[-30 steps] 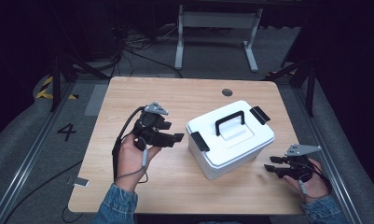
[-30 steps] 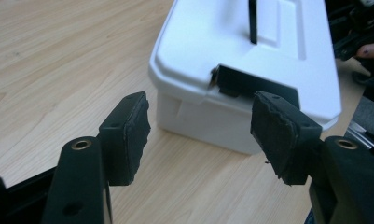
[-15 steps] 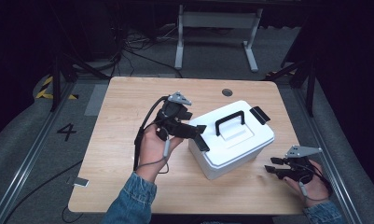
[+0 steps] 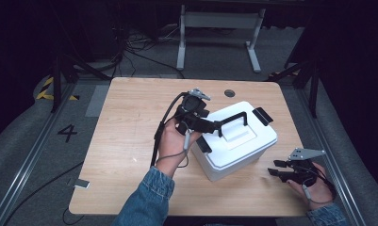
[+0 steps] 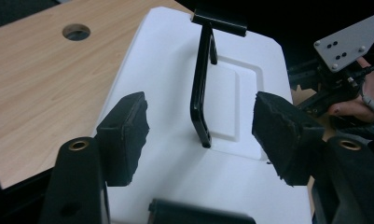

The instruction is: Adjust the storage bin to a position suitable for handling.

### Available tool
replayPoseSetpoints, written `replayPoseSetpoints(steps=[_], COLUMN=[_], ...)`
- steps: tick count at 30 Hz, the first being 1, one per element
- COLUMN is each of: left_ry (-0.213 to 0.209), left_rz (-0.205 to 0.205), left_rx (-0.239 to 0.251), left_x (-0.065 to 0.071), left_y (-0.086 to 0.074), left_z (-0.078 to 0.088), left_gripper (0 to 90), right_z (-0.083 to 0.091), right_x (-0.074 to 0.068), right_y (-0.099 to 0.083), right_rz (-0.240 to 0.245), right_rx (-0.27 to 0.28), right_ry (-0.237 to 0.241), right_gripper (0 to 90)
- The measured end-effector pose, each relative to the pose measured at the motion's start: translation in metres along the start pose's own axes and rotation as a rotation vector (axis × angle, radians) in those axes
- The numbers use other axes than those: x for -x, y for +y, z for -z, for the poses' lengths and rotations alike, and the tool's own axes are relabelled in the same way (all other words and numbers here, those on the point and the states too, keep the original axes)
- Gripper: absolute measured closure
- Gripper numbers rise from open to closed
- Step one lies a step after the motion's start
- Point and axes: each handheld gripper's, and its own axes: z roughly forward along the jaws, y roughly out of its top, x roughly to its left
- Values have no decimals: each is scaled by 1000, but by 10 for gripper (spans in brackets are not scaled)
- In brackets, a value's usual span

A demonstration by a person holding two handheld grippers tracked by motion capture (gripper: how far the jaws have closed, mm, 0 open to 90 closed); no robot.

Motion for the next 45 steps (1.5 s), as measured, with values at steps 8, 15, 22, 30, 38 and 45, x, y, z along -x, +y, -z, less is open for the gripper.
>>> replayPoseSetpoints(steps=[8,15,22,30,38,45], left_ry=[0,33,-4,-67,-93,-97], left_rz=[1,1,5,-12,0,-17], left_rx=[-46,-115,-151,-122,-98,-76], left_x=[-1,-1,-2,0,1,8], left_y=[3,4,5,6,8,15], left_z=[-19,-41,-51,-49,-47,-39], left_gripper=[385,429,685,834,845,846], right_z=[0,-1,-1,-1,-2,-1], right_x=[0,-1,-1,-1,-1,0], right_y=[0,0,-1,-1,-2,-4], right_rz=[2,4,8,9,11,-4], right_rx=[-3,-8,-11,-11,-18,-8], right_ry=[2,4,6,6,9,21], right_gripper=[541,541,541,541,541,541])
